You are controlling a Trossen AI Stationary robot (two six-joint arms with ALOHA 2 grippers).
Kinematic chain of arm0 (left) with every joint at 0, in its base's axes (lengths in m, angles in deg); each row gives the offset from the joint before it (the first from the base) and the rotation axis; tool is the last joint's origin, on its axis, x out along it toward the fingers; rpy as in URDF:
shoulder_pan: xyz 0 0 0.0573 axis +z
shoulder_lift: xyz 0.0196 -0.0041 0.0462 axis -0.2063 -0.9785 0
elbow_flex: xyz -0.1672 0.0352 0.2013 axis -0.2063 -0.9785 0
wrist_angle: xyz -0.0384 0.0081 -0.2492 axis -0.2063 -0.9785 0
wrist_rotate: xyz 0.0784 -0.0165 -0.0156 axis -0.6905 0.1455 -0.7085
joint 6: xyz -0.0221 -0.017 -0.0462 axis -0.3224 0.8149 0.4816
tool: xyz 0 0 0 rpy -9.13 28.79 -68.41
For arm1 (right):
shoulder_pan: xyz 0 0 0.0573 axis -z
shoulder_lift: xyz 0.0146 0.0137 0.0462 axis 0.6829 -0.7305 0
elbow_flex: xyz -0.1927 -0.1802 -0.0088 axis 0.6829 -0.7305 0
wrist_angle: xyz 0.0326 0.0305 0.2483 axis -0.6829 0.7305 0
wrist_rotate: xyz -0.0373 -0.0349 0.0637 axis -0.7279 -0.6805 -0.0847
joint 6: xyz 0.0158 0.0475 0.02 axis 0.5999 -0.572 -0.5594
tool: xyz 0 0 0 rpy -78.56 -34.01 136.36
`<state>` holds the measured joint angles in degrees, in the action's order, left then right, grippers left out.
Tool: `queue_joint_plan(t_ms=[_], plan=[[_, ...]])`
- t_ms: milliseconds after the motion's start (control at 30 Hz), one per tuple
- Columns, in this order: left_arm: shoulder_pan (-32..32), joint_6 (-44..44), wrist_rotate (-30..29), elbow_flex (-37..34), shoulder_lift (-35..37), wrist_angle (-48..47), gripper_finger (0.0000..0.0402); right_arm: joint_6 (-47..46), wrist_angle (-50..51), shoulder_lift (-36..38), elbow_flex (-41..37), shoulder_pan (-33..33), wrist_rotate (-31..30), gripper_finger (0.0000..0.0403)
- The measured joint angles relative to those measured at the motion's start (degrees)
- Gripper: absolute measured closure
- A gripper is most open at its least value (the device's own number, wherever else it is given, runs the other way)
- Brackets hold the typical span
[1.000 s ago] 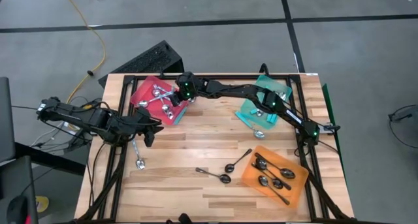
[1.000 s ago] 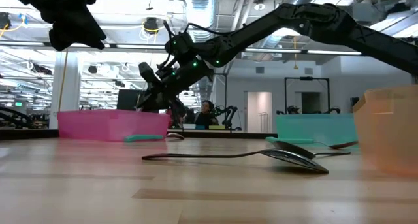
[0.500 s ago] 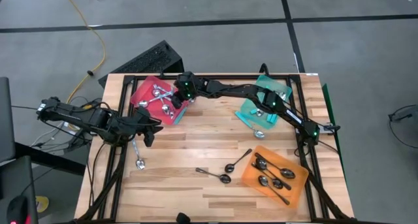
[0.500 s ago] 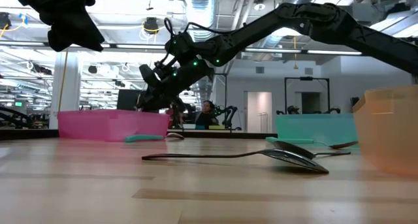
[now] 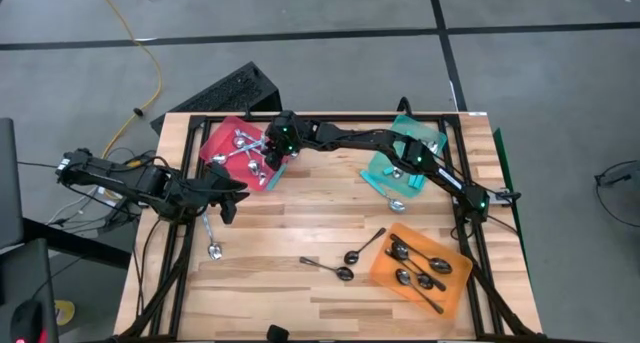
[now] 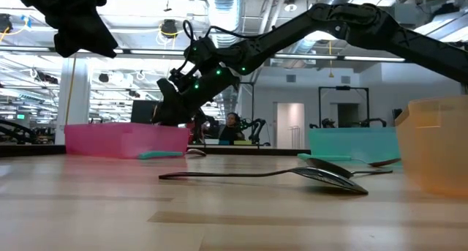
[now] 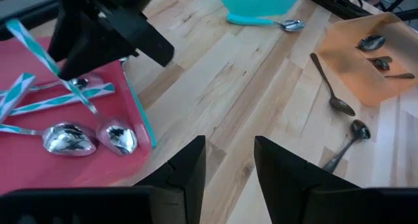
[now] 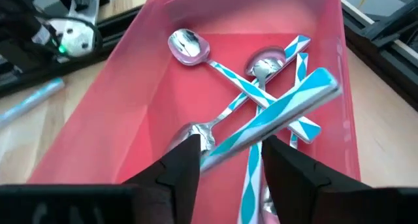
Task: Sort silverware by color (type)
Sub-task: Put the blue patterned spoon into the red bin, then put the blue spoon into the blue bin
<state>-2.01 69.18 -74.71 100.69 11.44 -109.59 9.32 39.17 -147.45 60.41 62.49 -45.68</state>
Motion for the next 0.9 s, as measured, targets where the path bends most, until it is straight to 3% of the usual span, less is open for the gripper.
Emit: queue_joint_plan(t_ms=[533,900], plan=[[0.0,0.0,-1.6,0.0,0.0,0.0,0.0288,2.5,5.0,1.2,-0.1,0.3,0.1,0.0220],[0.0,-4.8,7.5,0.0,0.0,-3.4,0.0288,11.6,18.8,17.2,-0.1,3.0,0.3,0.0221]])
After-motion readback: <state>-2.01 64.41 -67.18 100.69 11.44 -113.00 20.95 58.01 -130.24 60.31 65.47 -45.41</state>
